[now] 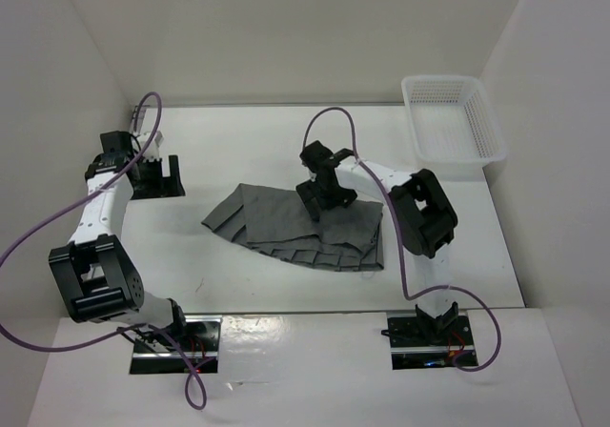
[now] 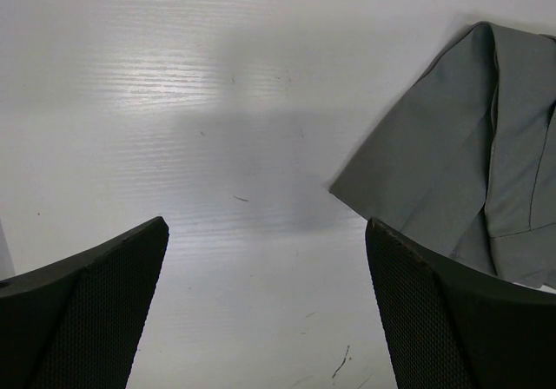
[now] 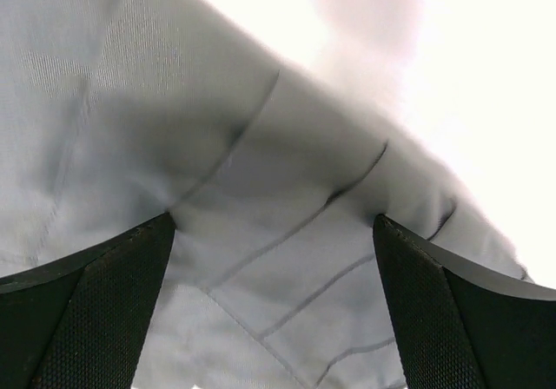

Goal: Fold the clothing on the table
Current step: Fold the skirt

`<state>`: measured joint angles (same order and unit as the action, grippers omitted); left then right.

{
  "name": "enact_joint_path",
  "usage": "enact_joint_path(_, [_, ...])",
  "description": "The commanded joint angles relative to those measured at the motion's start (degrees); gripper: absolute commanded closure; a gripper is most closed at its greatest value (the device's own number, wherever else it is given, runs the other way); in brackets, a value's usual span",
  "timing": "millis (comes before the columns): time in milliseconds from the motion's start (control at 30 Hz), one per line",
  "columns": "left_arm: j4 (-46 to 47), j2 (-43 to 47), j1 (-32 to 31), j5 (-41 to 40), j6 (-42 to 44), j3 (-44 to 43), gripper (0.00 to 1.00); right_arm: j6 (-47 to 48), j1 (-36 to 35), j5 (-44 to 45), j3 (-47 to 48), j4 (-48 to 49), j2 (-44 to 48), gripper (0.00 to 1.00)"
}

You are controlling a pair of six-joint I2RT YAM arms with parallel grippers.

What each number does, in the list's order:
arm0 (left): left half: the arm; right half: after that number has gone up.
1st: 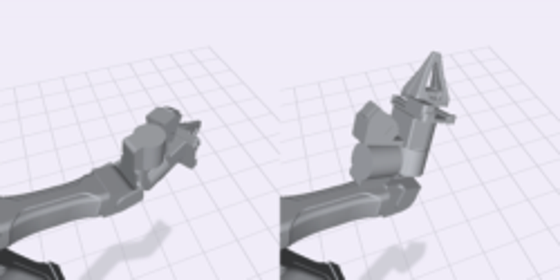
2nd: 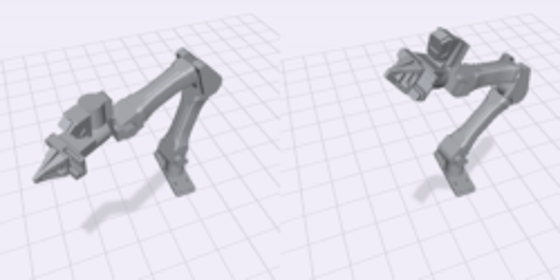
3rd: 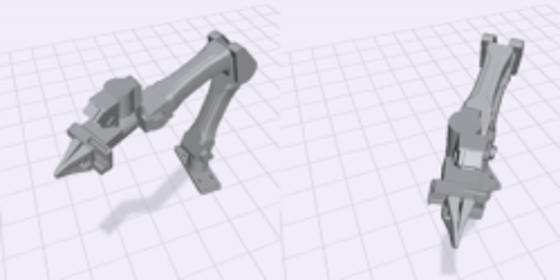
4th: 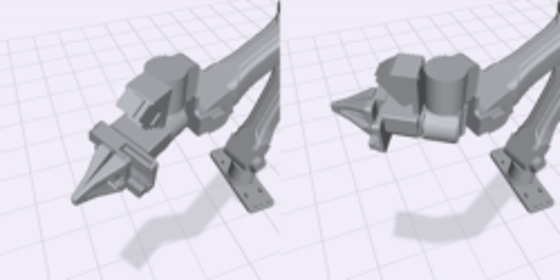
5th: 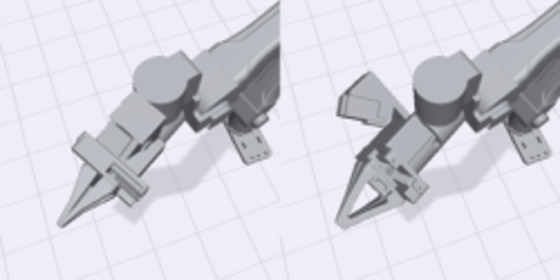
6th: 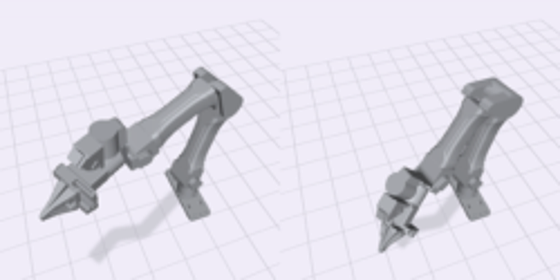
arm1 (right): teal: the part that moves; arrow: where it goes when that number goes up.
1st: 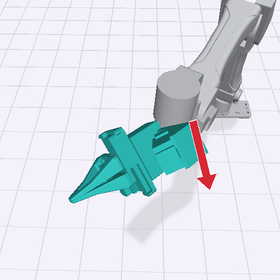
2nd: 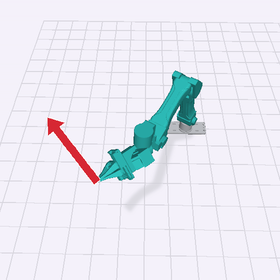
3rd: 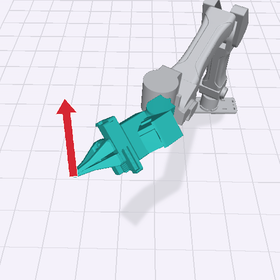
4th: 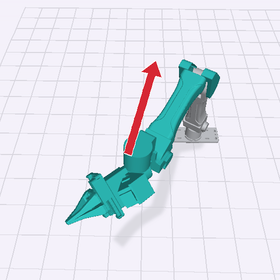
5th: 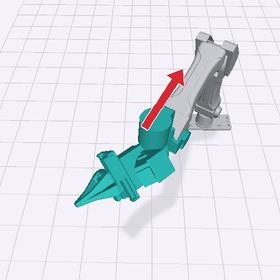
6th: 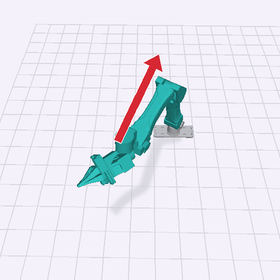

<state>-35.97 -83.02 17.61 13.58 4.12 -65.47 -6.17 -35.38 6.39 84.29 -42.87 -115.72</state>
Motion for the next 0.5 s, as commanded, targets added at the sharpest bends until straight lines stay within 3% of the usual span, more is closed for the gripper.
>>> enact_joint_path(0, [1.4,2.7,0.4,0.7,-0.7,0.3,0.0,-1.5,-0.3,6.8,6.4,0.8,-3.6,0.01])
enact_joint_path(267, [2.5,5.4,0.9,0.0,-0.7,2.7,0.0,0.7,-0.8,1.6,11.9,-1.2,-8.0,0.01])
enact_joint_path(467, [3.0,5.4,2.1,0.0,-0.2,2.7,0.0,10.2,-0.8,-1.8,16.2,-0.7,-10.7,0.01])
